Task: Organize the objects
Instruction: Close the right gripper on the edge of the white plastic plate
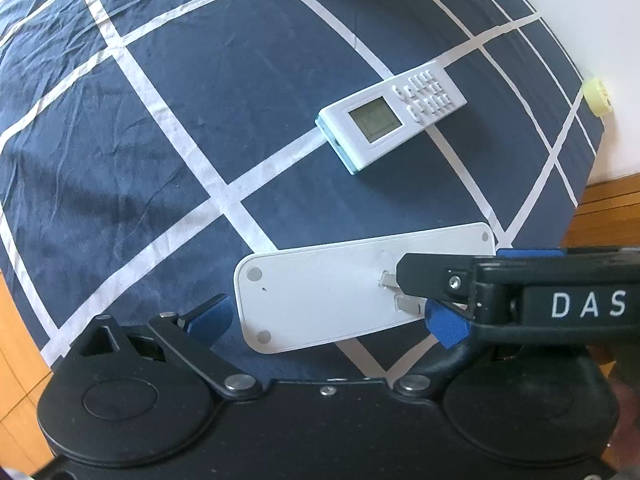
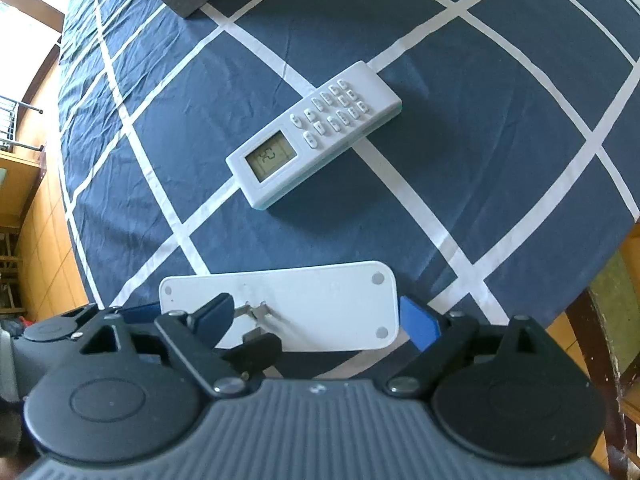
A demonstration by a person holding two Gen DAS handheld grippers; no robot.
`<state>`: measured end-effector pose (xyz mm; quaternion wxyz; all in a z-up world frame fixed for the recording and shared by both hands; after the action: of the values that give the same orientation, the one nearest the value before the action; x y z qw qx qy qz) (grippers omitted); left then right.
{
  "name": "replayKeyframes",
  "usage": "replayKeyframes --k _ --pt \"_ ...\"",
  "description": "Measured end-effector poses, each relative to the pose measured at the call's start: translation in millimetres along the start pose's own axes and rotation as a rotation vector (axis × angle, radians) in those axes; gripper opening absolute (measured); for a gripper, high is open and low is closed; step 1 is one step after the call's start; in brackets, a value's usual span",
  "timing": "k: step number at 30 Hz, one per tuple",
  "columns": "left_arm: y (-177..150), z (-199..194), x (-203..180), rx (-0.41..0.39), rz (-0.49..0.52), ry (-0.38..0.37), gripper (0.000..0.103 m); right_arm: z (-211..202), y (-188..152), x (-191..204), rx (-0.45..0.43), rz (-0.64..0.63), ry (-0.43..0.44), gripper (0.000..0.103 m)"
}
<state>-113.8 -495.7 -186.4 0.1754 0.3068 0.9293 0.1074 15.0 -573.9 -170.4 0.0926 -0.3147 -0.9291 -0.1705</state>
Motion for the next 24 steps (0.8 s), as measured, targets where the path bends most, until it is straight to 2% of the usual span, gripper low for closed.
replayKeyframes --k 11,24 --pt "1 1 1 -0.003 -0.004 -0.004 0.103 3 2 0 0.008 -0.002 0.012 0.090" --pt "2 1 -1 0.010 0.010 0.000 0.102 -6 4 8 0.010 -0.018 -0.091 0.084"
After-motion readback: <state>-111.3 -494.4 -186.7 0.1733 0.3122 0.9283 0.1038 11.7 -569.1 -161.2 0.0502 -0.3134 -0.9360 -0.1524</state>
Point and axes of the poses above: each gripper's, at about its wrist camera, not at the fingertips, and z roughly the way its jaws point, x to its left, y to its top, the point moved 1 cm from there along z, roughly the way its jaws point, and after that the axes turned 12 degrees about -x, right-handed, at the moved point
